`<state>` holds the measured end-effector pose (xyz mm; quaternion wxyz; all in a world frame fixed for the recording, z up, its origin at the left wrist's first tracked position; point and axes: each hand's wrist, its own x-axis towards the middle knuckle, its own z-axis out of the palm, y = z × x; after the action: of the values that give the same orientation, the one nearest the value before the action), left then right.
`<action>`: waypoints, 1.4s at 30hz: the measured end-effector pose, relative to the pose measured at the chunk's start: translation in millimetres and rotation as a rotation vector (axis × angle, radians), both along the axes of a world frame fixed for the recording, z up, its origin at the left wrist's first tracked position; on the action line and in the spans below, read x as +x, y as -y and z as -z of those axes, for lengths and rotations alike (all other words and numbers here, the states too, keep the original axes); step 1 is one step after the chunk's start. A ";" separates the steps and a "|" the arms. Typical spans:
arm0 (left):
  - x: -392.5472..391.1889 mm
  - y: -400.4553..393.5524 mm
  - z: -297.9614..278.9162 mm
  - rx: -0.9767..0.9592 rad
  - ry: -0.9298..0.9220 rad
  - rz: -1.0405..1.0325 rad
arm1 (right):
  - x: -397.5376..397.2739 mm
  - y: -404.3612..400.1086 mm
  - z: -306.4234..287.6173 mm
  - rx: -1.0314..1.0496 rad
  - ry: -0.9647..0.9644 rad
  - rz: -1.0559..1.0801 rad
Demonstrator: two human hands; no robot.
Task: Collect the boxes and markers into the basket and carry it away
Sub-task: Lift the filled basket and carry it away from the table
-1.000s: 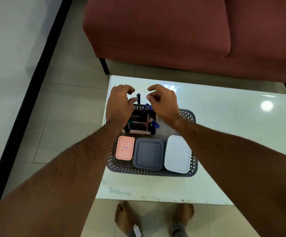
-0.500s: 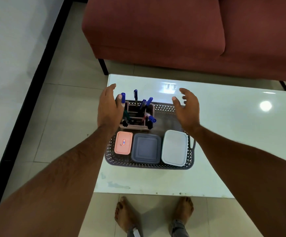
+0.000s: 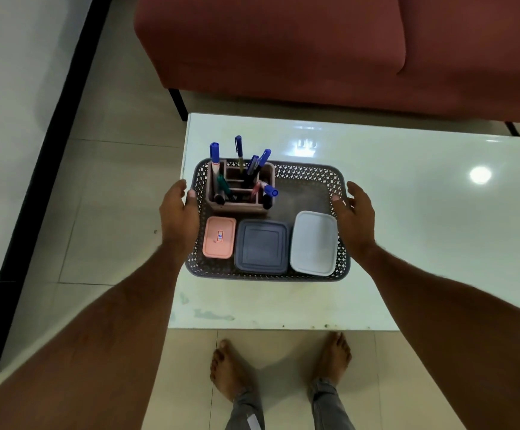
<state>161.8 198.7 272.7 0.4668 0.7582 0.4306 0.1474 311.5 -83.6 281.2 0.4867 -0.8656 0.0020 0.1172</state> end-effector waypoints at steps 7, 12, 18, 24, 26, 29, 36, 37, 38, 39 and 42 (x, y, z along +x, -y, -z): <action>-6.2 10.6 7.9 -0.159 0.021 0.031 | -10.9 12.9 10.0 0.092 -0.095 0.045; -14.1 10.4 18.6 -0.167 -0.012 0.006 | -20.6 17.7 20.4 0.124 -0.130 0.083; -17.4 9.3 23.0 -0.153 0.017 0.009 | -23.2 17.7 23.1 0.131 -0.085 0.125; -24.1 9.4 20.3 -0.135 0.024 0.005 | -29.0 20.6 23.6 0.104 -0.040 0.109; -26.3 9.6 17.6 -0.106 0.011 0.012 | -31.2 20.0 19.9 0.107 -0.038 0.102; -31.0 10.5 8.7 -0.086 0.019 0.032 | -38.4 21.6 13.5 0.125 -0.032 0.111; -47.9 23.5 -12.0 -0.095 0.025 0.024 | -56.2 37.5 -2.3 0.151 -0.015 0.102; -52.6 27.1 -15.2 -0.093 0.022 0.026 | -59.7 41.2 -4.4 0.154 -0.010 0.098; -58.3 31.3 -18.1 -0.092 0.026 0.024 | -63.9 45.1 -6.3 0.162 -0.005 0.094; -64.5 34.7 -19.2 -0.090 0.034 0.019 | -68.5 48.7 -9.0 0.173 0.001 0.086; -86.4 50.4 -24.7 -0.059 0.050 0.009 | -86.7 62.2 -20.1 0.255 -0.018 0.062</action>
<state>75.3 148.3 297.3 0.5002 0.7421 0.4196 0.1517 224.8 -145.8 301.3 0.5962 -0.7952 0.0183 0.1093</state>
